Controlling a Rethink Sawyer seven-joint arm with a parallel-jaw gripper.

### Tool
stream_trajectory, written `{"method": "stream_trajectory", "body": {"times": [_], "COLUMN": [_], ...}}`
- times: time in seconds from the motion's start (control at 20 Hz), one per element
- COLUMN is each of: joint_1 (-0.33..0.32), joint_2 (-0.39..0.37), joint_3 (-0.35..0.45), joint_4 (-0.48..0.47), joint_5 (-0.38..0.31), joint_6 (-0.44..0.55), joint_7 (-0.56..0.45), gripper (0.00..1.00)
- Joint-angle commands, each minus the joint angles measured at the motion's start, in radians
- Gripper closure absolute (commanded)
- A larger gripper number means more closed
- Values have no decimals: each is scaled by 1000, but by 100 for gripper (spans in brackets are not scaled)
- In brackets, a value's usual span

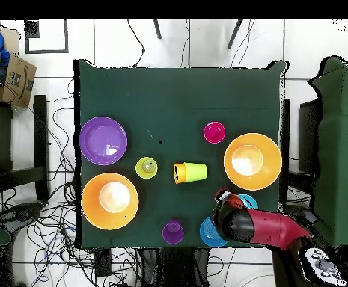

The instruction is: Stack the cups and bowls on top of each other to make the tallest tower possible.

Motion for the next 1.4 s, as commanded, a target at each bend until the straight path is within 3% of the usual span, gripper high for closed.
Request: {"method": "stream_trajectory", "body": {"times": [0.05, 0.55, 0.85, 1.15, 1.4], "joint_1": [-14, 24, 11, 47, 52], "joint_2": [30, 85, 114, 206, 217], "joint_3": [117, 83, 69, 18, -17], "joint_4": [47, 54, 28, -22, -16], "joint_5": [-83, -113, -153, -190, -215], "joint_6": [27, -23, -28, -88, -103], "joint_7": [-71, -23, -39, 4, 7], "gripper": [0, 0, 0, 0, 0]}}
